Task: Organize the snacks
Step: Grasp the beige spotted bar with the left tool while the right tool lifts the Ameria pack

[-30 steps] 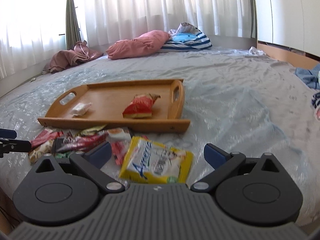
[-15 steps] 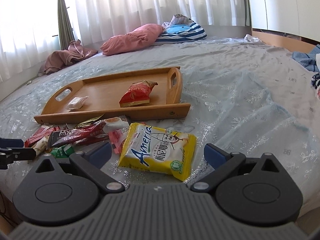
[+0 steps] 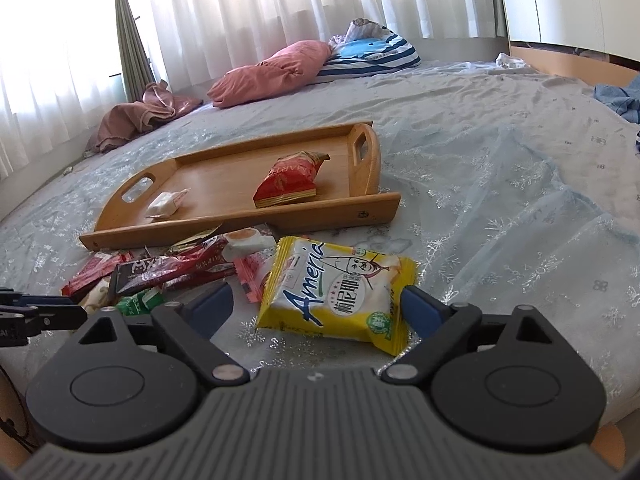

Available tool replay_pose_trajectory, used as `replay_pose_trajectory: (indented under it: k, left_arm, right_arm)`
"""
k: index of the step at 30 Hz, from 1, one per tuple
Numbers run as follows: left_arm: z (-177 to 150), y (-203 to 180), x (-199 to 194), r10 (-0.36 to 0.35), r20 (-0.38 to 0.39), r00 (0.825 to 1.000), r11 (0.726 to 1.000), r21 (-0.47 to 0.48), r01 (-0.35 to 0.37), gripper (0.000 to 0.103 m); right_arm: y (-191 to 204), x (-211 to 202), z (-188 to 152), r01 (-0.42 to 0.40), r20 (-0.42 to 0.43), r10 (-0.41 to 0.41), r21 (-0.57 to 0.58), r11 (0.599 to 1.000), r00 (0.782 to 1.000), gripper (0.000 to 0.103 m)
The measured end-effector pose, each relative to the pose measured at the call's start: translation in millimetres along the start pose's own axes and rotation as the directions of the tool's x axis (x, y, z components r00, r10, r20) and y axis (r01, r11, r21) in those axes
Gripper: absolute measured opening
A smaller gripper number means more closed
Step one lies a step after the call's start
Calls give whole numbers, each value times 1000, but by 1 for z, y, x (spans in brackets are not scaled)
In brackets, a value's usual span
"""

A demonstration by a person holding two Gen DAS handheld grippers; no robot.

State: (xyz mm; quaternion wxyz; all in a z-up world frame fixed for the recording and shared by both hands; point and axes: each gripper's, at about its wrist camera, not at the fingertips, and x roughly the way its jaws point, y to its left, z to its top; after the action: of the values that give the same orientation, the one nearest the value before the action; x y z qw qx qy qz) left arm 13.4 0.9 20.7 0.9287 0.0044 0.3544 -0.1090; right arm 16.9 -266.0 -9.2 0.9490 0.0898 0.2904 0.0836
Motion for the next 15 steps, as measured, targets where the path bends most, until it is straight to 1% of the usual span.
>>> replay_pose_trajectory:
  k: [4, 8, 12, 14, 15]
  left_arm:
    - [2, 0, 4, -6, 3, 1000, 1000, -23, 6, 36]
    - [2, 1, 12, -20, -14, 1000, 998, -53, 19, 36]
    - [1, 0, 16, -20, -21, 1000, 998, -68, 19, 37]
    - [1, 0, 15, -19, -18, 1000, 998, -65, 18, 39]
    - [0, -1, 15, -19, -16, 1000, 998, -61, 18, 41]
  right_arm:
    - [4, -2, 1, -1, 4, 1, -11, 1000, 1000, 87]
    - [8, 0, -2, 14, -5, -14, -46, 999, 1000, 83]
    - [8, 1, -3, 32, -7, -32, -44, 999, 999, 83]
    - [5, 3, -2, 55, -12, -55, -23, 998, 998, 87]
    - [3, 4, -2, 64, -12, -64, -9, 998, 998, 89]
